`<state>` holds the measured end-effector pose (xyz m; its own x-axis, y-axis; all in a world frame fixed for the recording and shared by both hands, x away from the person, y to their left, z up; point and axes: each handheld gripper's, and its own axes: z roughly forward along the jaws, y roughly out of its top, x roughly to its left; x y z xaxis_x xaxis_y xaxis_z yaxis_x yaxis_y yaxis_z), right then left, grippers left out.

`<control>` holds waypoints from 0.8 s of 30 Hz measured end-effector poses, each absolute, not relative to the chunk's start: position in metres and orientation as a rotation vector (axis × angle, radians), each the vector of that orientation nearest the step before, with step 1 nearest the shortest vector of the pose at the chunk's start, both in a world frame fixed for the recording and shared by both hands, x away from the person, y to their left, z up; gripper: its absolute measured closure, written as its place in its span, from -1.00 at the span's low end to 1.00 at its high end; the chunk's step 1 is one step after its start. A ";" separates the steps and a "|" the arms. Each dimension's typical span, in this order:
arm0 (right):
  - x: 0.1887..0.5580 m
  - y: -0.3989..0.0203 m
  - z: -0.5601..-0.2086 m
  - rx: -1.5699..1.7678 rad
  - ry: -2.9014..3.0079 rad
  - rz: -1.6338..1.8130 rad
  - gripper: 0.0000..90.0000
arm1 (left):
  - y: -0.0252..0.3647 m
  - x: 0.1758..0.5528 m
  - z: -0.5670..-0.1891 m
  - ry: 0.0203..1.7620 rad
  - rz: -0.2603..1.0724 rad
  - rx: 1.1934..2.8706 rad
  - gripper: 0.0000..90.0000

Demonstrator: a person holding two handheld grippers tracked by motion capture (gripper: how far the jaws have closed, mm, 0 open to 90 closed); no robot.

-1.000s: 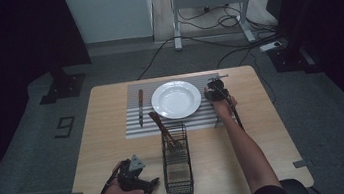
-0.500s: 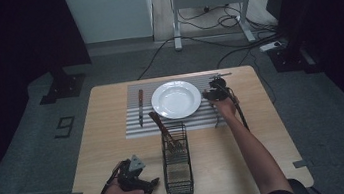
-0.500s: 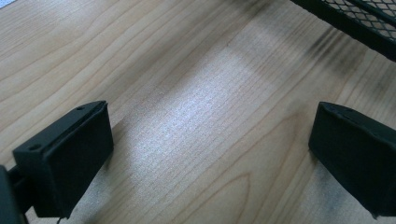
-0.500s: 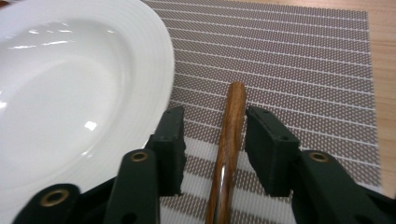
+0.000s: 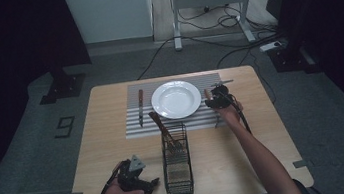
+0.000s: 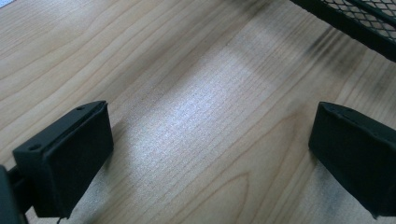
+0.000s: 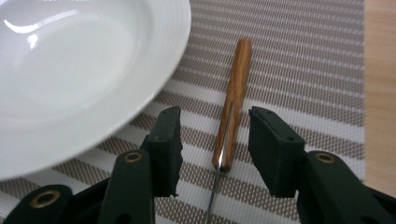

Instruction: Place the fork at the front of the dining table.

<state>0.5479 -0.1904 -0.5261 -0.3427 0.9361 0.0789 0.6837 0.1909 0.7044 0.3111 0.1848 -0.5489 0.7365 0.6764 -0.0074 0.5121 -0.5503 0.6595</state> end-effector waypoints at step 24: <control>0.573 -0.195 -0.542 1.602 2.014 0.929 0.78 | 0.185 0.310 -0.549 0.891 0.326 2.280 -1.00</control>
